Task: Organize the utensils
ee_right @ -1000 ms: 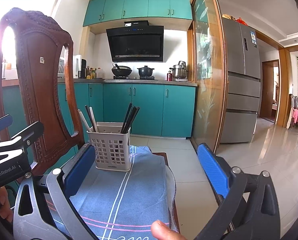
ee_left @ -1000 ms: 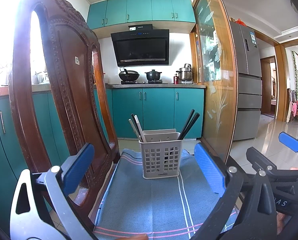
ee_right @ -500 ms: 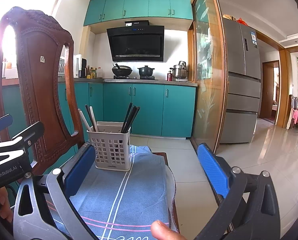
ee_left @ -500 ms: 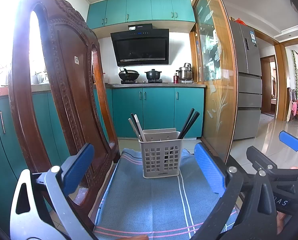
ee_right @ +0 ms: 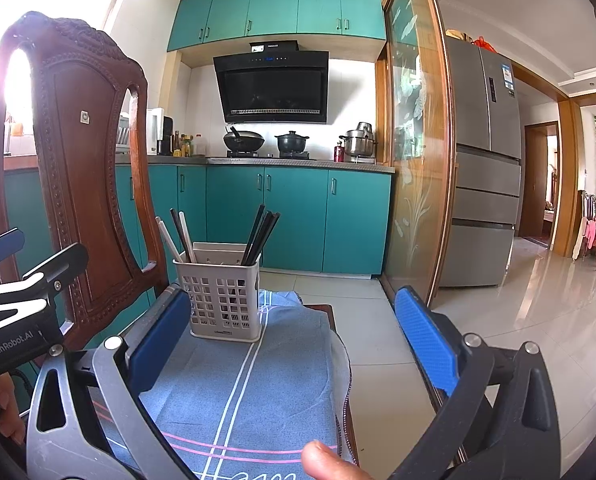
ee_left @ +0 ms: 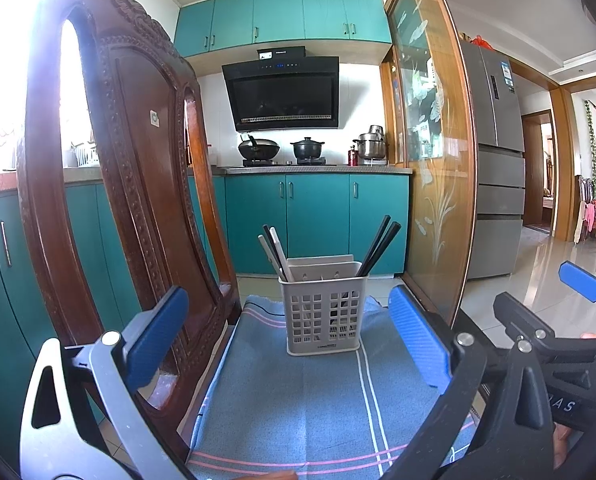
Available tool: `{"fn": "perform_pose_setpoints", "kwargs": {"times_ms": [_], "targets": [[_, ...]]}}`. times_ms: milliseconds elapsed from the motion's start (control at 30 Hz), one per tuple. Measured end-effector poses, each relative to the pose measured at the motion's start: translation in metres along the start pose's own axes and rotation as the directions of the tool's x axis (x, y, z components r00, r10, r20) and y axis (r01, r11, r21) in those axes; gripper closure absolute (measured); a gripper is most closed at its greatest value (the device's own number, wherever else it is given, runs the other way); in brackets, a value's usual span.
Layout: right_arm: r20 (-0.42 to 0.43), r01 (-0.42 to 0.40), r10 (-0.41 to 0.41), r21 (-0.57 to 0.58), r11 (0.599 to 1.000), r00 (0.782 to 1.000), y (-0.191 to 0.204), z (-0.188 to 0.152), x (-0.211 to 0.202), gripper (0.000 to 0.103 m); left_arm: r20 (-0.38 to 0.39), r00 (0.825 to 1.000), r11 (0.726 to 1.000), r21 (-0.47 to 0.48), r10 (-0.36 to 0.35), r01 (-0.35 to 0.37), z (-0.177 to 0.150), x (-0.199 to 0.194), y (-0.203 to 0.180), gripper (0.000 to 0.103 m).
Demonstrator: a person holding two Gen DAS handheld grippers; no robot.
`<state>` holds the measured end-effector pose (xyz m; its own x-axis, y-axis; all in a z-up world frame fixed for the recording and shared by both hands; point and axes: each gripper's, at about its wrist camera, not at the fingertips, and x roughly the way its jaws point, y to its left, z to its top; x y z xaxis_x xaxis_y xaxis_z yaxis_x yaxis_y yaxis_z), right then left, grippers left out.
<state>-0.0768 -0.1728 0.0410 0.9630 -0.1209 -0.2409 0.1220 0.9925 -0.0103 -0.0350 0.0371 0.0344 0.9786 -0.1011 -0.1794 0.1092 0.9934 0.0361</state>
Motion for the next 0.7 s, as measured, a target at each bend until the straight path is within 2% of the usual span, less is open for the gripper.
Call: {"fn": "perform_pose_setpoints", "kwargs": {"times_ms": [700], "targets": [[-0.008, -0.002, 0.001, -0.004, 1.000, 1.000, -0.0041, -0.0040, 0.0011, 0.003, -0.004, 1.000, 1.000, -0.008, 0.004, -0.004, -0.0054, 0.0058, 0.0059, 0.003]]}}
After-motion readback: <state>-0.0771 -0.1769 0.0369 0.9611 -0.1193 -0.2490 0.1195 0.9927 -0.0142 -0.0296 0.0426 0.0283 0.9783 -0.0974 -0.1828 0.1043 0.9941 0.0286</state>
